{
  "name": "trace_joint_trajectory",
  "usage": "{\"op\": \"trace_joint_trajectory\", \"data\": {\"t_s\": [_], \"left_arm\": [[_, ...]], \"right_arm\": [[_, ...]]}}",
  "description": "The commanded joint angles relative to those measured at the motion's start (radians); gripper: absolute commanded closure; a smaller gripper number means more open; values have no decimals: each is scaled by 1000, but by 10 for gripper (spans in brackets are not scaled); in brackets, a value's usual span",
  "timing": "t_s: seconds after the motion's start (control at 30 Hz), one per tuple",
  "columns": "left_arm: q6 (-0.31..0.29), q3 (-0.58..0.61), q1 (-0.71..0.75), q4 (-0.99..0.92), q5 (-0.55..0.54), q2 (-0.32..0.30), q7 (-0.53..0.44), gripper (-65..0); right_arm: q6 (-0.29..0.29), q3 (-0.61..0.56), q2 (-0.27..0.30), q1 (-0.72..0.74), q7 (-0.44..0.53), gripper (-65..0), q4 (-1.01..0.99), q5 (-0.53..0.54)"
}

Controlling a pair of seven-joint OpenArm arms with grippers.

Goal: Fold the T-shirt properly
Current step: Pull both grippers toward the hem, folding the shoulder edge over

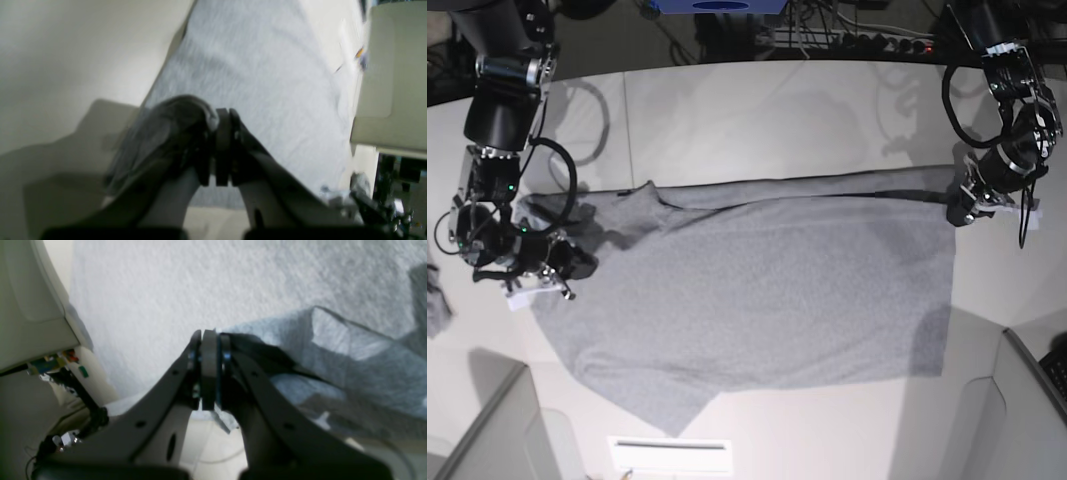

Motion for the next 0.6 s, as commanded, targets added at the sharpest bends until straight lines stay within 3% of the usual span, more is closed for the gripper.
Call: {"op": "trace_joint_trajectory", "data": {"t_s": [0.0, 0.1, 0.33, 0.57], "left_arm": [[-9, -6, -26, 9, -22, -21, -11, 0], [-9, -6, -52, 2, -19, -21, -6, 0], [20, -5, -93, 3, 124, -16, -3, 0], [20, -5, -98, 3, 132, -16, -4, 0]], "right_arm": [[4, 4, 28, 28, 17, 0, 14, 15], [4, 4, 36, 29, 27, 0, 14, 15], [4, 4, 36, 31, 75, 0, 14, 15], [4, 4, 36, 31, 81, 0, 14, 15]]}}
